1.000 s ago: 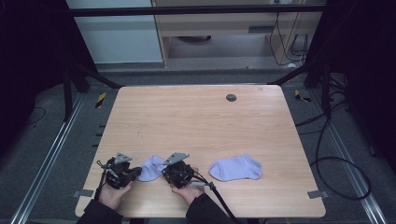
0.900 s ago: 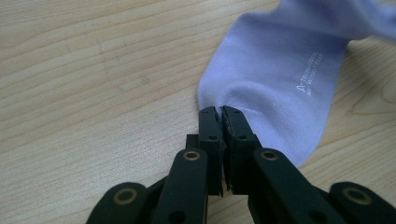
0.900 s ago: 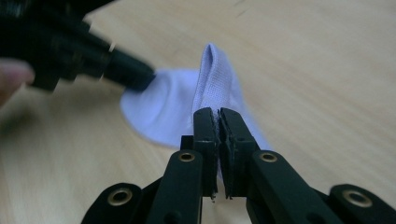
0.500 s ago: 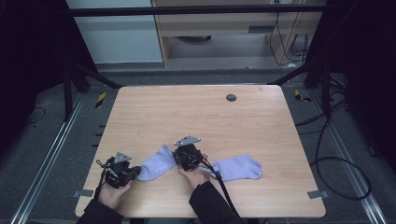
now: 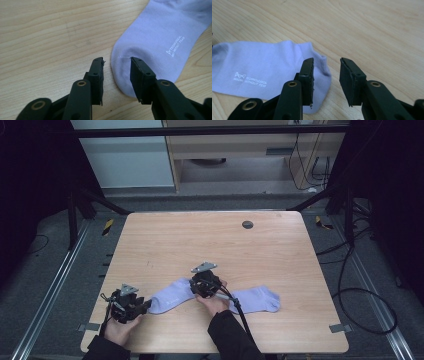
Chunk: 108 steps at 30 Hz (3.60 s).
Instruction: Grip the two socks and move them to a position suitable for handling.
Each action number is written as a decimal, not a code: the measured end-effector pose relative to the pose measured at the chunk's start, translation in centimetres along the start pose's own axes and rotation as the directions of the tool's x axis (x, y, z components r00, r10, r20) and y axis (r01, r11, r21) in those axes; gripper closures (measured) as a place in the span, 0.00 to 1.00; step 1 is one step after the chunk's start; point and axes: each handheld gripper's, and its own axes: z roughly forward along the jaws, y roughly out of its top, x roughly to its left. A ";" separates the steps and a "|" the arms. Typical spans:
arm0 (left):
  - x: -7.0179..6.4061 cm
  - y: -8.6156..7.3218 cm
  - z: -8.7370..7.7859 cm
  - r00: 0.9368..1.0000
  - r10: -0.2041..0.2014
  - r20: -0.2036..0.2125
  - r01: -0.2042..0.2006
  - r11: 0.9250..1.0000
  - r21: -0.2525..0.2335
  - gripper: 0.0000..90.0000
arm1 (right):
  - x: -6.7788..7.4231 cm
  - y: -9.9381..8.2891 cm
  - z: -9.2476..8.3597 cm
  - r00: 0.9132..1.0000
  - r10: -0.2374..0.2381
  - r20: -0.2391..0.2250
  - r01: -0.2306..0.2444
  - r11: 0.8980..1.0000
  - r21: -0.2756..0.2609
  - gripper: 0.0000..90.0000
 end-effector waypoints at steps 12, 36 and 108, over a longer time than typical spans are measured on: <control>-0.3 0.3 0.5 1.000 0.007 0.000 -0.007 1.000 0.020 0.96 | -0.1 -0.9 1.3 0.999 0.026 -0.027 -0.025 0.998 0.059 0.95; 3.2 2.0 -0.4 0.995 -0.043 -0.087 0.035 0.995 -0.088 0.72 | 1.6 -1.0 -1.3 0.997 0.037 -0.070 -0.039 0.999 -0.023 0.82; -21.3 7.8 8.7 0.929 0.288 0.231 -0.301 0.953 0.020 0.86 | -16.2 -12.9 -14.1 0.972 0.159 0.170 -0.184 0.972 0.144 0.89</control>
